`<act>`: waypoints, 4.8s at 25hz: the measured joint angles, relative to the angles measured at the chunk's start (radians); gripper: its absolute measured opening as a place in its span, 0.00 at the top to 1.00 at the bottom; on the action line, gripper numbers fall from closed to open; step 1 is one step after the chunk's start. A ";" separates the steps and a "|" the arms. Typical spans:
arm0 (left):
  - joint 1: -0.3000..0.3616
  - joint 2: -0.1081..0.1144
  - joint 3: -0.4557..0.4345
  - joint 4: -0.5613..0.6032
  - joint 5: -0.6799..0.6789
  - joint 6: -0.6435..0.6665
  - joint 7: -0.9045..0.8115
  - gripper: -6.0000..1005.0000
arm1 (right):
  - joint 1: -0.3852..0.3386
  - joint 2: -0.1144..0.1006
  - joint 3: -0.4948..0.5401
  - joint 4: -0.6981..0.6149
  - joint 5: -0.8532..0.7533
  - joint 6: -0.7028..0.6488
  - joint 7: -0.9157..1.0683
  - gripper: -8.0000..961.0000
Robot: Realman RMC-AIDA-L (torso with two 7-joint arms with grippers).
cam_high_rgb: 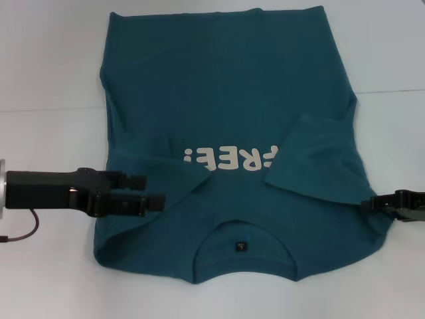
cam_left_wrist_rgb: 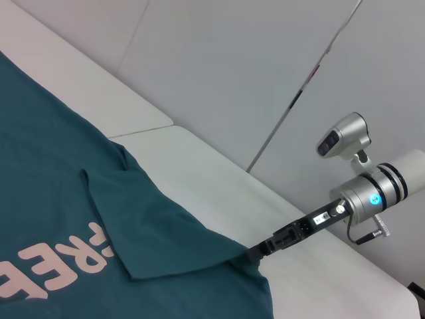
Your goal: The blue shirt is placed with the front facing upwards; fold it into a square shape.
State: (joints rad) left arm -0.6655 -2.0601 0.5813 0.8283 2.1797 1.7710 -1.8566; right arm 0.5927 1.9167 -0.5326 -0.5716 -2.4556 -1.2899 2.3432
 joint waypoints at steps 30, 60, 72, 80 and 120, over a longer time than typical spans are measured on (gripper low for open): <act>0.014 -0.007 -0.001 0.000 -0.006 -0.015 0.002 0.13 | -0.002 -0.010 0.008 -0.005 0.011 0.015 0.028 0.93; 0.066 0.010 -0.107 0.145 0.238 -0.083 -0.465 0.13 | 0.002 0.004 0.004 -0.089 0.038 -0.040 -0.071 0.97; 0.047 0.018 -0.102 0.149 0.358 -0.033 -0.522 0.13 | 0.023 0.003 -0.010 -0.090 0.032 -0.041 -0.073 0.97; 0.016 0.023 -0.090 0.071 0.363 -0.054 -0.523 0.12 | 0.025 0.005 -0.023 -0.090 0.031 -0.041 -0.074 0.97; -0.039 0.018 0.020 -0.145 0.388 -0.362 -0.608 0.13 | 0.028 -0.001 -0.023 -0.089 0.032 -0.040 -0.086 0.97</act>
State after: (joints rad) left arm -0.7048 -2.0420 0.6014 0.6829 2.5674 1.4085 -2.4646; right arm 0.6206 1.9157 -0.5553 -0.6610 -2.4238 -1.3300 2.2568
